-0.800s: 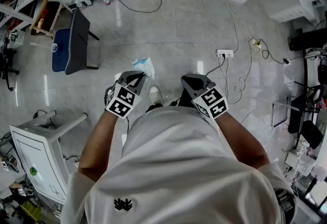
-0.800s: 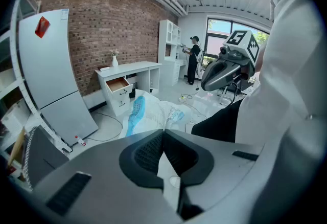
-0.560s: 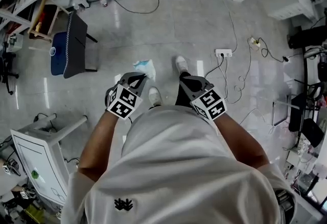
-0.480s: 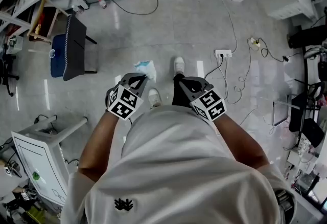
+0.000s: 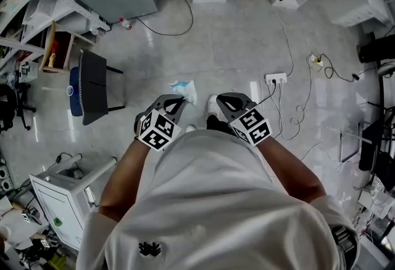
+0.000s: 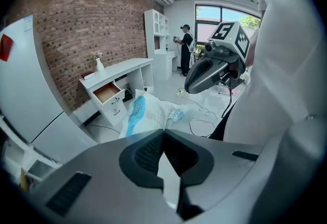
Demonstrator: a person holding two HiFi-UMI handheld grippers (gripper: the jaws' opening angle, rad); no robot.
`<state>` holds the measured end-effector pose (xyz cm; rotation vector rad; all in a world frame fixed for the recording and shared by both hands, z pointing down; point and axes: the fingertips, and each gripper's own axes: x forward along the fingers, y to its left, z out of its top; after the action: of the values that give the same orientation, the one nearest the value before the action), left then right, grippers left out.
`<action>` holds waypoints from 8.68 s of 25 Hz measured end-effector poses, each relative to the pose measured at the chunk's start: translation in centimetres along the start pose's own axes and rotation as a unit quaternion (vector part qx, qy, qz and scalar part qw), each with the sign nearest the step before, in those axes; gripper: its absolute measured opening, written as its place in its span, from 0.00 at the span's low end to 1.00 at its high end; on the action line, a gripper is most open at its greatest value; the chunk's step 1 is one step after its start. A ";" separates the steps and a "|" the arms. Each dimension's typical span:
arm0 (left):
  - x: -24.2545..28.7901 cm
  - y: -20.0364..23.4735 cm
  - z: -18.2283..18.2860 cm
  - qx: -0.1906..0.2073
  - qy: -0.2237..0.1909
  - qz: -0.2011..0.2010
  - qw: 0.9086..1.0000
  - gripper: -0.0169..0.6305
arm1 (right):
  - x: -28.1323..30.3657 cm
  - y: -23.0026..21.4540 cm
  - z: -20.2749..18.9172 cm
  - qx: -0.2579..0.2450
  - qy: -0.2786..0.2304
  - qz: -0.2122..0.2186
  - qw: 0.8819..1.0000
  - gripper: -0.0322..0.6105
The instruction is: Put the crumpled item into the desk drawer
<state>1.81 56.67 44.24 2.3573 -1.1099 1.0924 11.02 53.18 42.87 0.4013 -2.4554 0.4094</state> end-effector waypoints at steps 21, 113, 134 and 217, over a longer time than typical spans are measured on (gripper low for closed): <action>15.5 20.8 15.5 0.027 -0.005 -0.021 0.999 0.06 | 8.2 -23.8 9.6 0.031 0.000 -0.011 0.999 0.15; 84.0 66.9 29.5 0.033 0.276 -0.035 0.960 0.07 | 21.1 -85.7 14.6 0.185 0.106 -0.010 0.977 0.14; 62.0 60.6 32.3 -0.012 0.139 -0.062 0.988 0.07 | 21.6 -73.4 21.8 0.121 0.059 -0.032 0.990 0.13; 20.1 52.6 23.5 -0.157 -0.086 -0.086 0.980 0.06 | 25.3 -44.4 32.6 -0.007 0.004 -0.016 1.000 0.10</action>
<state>-18.03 -0.93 41.96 2.2732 -1.0254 0.6121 -8.72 -4.14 42.02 0.4309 -2.4404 0.3801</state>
